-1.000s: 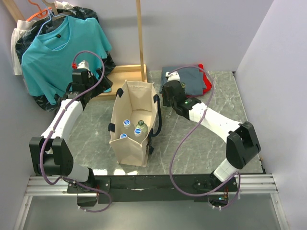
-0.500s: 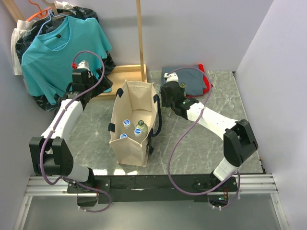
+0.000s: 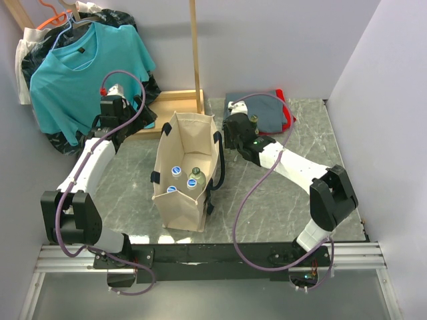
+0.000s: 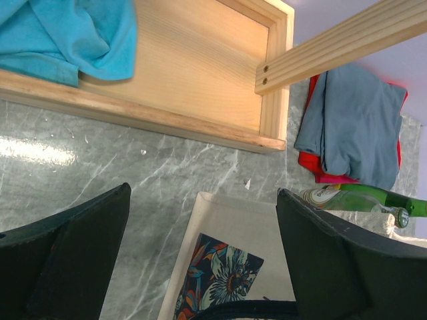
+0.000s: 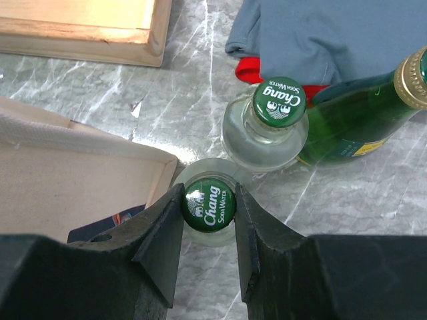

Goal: Take the beverage out of the canvas bag
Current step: Place the drink at the center of the board.

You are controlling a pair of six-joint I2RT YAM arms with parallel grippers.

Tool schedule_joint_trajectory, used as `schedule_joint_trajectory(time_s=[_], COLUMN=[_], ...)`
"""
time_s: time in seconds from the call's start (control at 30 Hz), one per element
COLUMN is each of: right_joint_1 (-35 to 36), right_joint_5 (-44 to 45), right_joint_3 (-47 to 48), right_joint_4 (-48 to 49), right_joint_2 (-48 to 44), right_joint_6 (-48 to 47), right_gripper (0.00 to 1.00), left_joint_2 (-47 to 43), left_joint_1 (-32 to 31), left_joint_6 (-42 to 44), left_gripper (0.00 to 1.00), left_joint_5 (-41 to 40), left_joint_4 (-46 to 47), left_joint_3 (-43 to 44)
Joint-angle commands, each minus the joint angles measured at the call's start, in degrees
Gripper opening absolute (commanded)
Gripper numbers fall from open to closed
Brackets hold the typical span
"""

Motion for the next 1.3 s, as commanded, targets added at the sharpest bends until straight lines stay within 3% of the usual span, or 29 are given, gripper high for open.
schedule_joint_trajectory(time_s=[0.0, 0.3, 0.4, 1.07, 1.27], right_joint_1=[0.44, 1.32, 1.41, 2.38, 2.73], right_joint_5=[1.38, 0.24, 0.50, -0.20, 0.15], right_joint_3=[3.44, 3.09, 2.47, 1.24, 0.89], right_joint_4=[3.47, 1.80, 1.71, 0.48, 0.39], right_joint_2=[-0.96, -1.58, -2.10, -3.16, -3.43], right_joint_6=[-0.05, -0.13, 0.39, 1.97, 1.98], right_gripper=[0.02, 0.13, 0.25, 0.27, 0.33], left_joint_2=[-0.87, -1.31, -1.48, -2.01, -2.10], left_joint_1=[-0.33, -0.33, -0.33, -0.33, -0.33], left_joint_6=[0.42, 0.42, 0.33, 0.33, 0.24], left_gripper=[0.96, 0.96, 0.96, 0.96, 0.96], left_joint_5=[-0.44, -0.09, -0.18, 0.09, 0.26], left_joint_4=[1.09, 1.27, 1.27, 1.00, 1.01], left_joint_3=[-0.45, -0.89, -1.16, -1.07, -0.98])
